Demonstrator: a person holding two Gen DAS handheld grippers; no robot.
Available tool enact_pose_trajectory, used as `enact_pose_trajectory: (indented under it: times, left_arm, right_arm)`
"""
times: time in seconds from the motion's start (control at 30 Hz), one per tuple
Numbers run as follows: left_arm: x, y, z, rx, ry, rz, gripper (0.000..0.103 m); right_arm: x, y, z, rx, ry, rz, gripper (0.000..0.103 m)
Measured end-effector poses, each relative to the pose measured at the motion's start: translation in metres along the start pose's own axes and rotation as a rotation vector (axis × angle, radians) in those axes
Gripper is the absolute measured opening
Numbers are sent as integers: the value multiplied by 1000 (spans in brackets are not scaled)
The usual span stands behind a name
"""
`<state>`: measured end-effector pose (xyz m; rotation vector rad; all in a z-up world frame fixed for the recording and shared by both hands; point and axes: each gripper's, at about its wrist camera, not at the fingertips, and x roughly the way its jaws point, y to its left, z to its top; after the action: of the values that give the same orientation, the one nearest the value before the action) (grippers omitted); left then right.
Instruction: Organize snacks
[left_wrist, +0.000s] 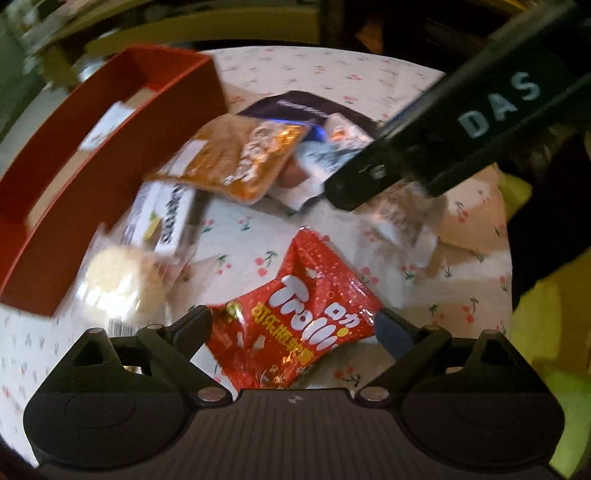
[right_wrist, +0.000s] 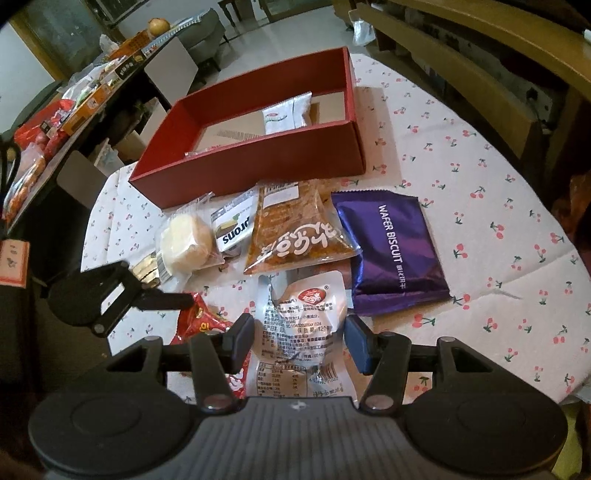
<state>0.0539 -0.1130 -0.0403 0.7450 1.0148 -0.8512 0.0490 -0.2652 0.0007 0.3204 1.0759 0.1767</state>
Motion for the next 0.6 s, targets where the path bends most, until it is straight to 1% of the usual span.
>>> enact_pose_trajectory:
  times: [0.07, 0.13, 0.2, 0.23, 0.27, 0.3, 0.37, 0.4, 0.43, 0.53, 0.6]
  left_arm:
    - [0, 0, 2, 19, 14, -9, 98]
    - [0, 3, 0, -5, 11, -18, 98]
    - [2, 7, -10, -58, 17, -39, 99]
    - [5, 6, -17, -80, 54, -65, 98]
    - [8, 4, -23, -91, 93, -63, 98]
    - [10, 0, -32, -97, 120, -43, 102]
    - [4, -7, -41, -92, 123, -51, 98]
    - [0, -10, -42, -76, 117, -39, 96]
    - [-5, -12, -40, -48, 103, -26, 95]
    - [-14, -14, -29, 25, 70, -8, 96]
    - [-8, -9, -13, 41, 49, 9, 98]
  right_arm:
    - [3, 1, 1, 1, 9, 0, 71]
    - [4, 2, 3, 4, 13, 7, 71]
    - [5, 1, 5, 6, 14, 11, 71]
    - [5, 1, 5, 7, 14, 13, 71]
    - [5, 1, 5, 8, 16, 18, 71]
    - [5, 1, 5, 9, 19, 22, 71]
    - [5, 2, 4, 3, 22, 31, 71]
    - [4, 3, 4, 0, 22, 35, 71]
    - [4, 4, 3, -2, 22, 39, 71]
    - [1, 4, 3, 0, 15, 50, 71]
    - [0, 3, 4, 6, 9, 47, 71]
